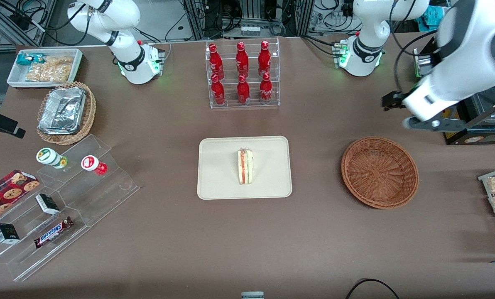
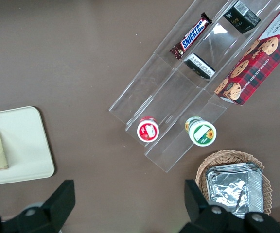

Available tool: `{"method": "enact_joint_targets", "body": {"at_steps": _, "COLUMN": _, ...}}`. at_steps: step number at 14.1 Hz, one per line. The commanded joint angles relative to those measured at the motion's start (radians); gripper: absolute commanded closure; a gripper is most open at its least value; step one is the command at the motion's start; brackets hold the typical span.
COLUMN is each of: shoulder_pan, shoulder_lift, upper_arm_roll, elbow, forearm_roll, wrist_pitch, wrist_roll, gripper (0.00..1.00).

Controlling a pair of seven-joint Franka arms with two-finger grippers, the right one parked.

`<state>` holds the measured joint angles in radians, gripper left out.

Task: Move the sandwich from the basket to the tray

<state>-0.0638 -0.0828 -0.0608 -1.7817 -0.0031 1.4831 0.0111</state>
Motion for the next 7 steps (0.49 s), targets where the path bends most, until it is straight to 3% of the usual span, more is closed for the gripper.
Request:
{"method": "enact_joint_targets", "body": {"at_steps": 1, "shoulder_pan": 0.025, "shoulder_lift": -0.009, "upper_arm_roll": 0.006, "elbow": 0.074, "forearm_roll": -0.015, "wrist_pitch": -0.027, "wrist_roll": 0.040, "gripper": 0.00}}
{"method": "enact_joint_targets", "body": {"at_steps": 7, "shoulder_pan": 0.027, "shoulder_lift": 0.012, "upper_arm_roll": 0.081, "elbow": 0.110, "forearm_roll": -0.050, "wrist_pitch": 0.042, "wrist_roll": 0.035, "gripper": 0.00}}
